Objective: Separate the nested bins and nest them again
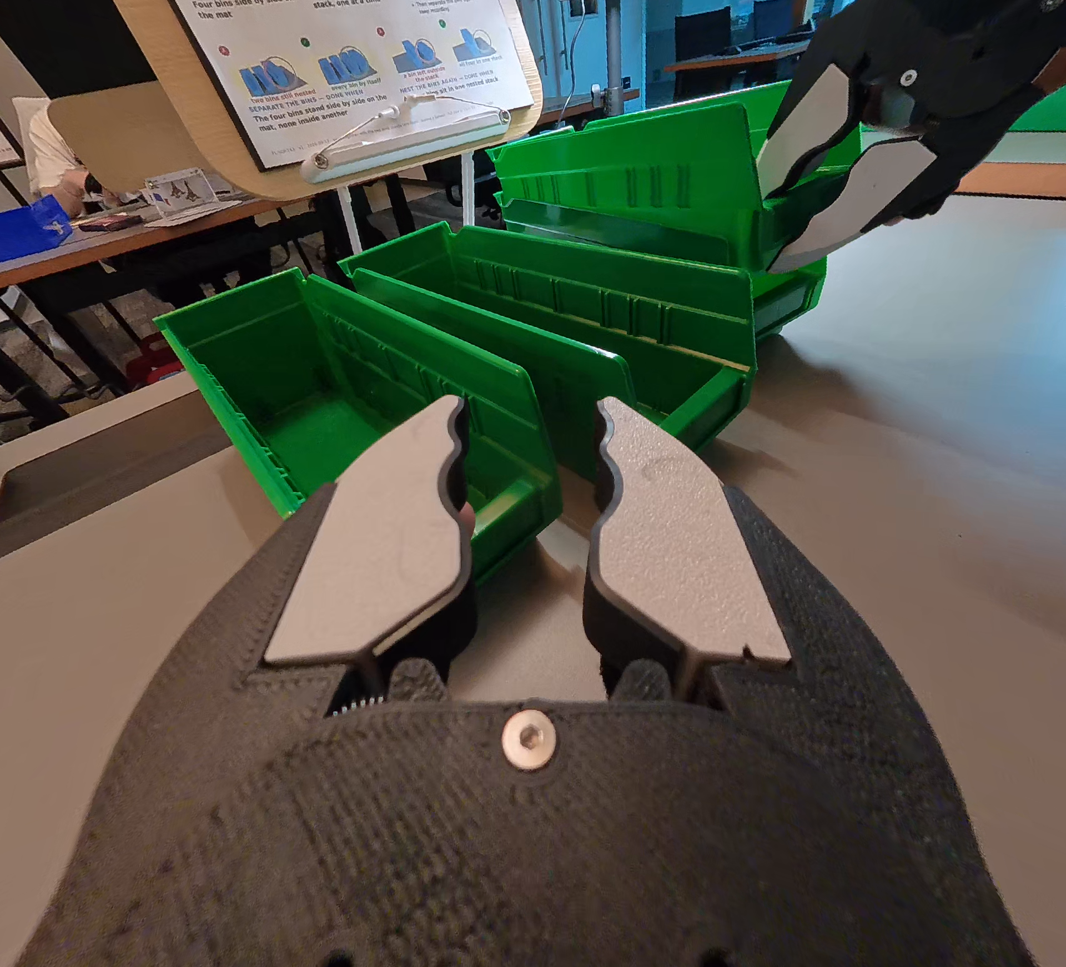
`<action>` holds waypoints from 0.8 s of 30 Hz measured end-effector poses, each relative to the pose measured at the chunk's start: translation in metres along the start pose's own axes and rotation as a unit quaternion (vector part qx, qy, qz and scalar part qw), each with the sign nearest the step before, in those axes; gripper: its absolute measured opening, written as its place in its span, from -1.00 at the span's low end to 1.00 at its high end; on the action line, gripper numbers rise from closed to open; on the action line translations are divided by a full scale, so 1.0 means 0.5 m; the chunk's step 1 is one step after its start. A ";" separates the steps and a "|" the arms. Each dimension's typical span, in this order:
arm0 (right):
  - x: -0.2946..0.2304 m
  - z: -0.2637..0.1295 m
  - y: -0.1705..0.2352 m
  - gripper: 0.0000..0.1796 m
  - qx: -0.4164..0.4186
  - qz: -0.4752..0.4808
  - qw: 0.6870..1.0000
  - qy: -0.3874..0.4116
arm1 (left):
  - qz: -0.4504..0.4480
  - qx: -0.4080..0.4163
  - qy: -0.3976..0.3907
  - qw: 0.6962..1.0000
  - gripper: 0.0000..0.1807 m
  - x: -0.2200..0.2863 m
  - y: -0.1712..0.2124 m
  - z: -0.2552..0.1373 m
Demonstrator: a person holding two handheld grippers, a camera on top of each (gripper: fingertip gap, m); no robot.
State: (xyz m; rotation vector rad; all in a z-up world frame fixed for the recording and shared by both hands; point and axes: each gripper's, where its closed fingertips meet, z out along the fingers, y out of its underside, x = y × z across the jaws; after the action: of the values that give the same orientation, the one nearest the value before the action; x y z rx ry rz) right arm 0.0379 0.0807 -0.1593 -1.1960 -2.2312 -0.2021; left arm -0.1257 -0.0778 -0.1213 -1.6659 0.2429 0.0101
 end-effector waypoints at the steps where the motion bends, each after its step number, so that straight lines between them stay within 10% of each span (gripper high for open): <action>1: -0.003 0.002 0.001 -0.70 0.001 0.001 1.000 -0.002 | 0.001 0.000 0.000 1.000 -0.55 0.000 0.000 0.000; 17: -0.027 0.010 0.008 -0.69 0.015 0.021 1.000 -0.010 | 0.010 -0.008 0.000 1.000 -0.55 0.004 0.006 0.001; 24: 0.003 -0.132 -0.047 -0.53 0.202 0.159 0.965 0.049 | 0.008 -0.008 0.001 1.000 -0.56 0.004 0.007 0.002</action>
State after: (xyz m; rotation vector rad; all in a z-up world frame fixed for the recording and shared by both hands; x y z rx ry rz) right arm 0.0469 0.0421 -0.1019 -1.2572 -1.8435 0.3011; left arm -0.1241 -0.0776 -0.1249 -1.6801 0.2571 0.0220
